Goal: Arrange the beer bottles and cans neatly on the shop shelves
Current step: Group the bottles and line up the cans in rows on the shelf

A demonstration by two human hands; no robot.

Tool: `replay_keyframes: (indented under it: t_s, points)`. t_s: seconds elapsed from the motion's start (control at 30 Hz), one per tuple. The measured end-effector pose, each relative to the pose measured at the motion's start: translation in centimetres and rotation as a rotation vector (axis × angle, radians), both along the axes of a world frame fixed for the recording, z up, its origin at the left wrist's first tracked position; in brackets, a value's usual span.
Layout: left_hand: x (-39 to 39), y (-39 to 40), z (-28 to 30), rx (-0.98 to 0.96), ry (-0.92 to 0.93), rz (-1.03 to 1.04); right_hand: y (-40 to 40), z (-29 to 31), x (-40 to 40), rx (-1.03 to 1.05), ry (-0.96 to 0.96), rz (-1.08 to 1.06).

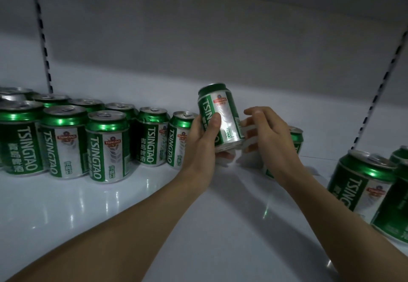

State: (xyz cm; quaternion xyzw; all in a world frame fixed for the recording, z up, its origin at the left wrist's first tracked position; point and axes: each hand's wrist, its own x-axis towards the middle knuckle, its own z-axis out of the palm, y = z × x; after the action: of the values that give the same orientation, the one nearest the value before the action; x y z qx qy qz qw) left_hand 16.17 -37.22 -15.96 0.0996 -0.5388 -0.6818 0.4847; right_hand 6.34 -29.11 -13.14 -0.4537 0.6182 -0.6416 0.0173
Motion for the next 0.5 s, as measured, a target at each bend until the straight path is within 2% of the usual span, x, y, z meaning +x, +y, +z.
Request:
replay_keyframes:
  t_s: [0.17,0.5]
  points:
    - [0.3,0.4,-0.1,-0.111,0.018,-0.005,0.1,0.1,0.7,0.011,0.034,0.108]
    - [0.6,-0.2,0.4,-0.315,0.069,0.062,0.4,0.8,1.3,-0.077,-0.053,0.255]
